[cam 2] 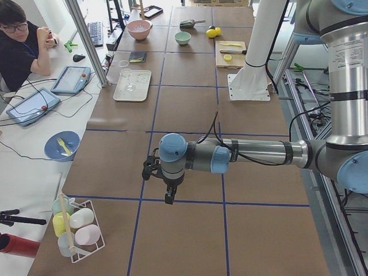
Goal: Pour ice into bowl
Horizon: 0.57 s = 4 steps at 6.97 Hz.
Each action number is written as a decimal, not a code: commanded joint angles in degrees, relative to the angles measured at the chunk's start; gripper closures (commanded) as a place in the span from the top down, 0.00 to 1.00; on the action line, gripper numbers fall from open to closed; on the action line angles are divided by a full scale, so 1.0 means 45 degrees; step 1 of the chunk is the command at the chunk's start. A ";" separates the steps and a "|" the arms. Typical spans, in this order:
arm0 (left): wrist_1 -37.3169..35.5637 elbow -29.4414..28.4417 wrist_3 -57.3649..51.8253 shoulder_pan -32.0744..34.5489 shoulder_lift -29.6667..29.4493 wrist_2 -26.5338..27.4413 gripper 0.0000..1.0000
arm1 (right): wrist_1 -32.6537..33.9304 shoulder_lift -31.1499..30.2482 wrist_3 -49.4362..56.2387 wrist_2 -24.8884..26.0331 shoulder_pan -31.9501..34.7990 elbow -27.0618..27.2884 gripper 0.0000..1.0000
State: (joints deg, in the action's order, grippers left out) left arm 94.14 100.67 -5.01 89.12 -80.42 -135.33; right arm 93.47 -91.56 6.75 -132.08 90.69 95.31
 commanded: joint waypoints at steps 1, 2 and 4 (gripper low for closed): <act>-0.0060 -0.0008 0.0000 0.0000 0.0001 -0.0005 1.00 | 0.0029 -0.0083 0.0004 -0.0333 -0.0016 -0.0028 1.00; -0.0041 -0.0008 0.0000 0.0000 0.0020 0.0014 1.00 | -0.0048 -0.0316 0.0004 -0.0335 -0.0016 0.0010 1.00; 0.0017 0.0011 0.0000 0.0000 0.0001 -0.0005 1.00 | -0.0455 -0.0999 0.0043 -0.0179 0.0004 0.0146 1.00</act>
State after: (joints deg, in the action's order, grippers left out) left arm 94.01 100.65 -5.01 89.12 -80.39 -135.33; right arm 92.81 -94.45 6.92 -133.08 90.63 95.55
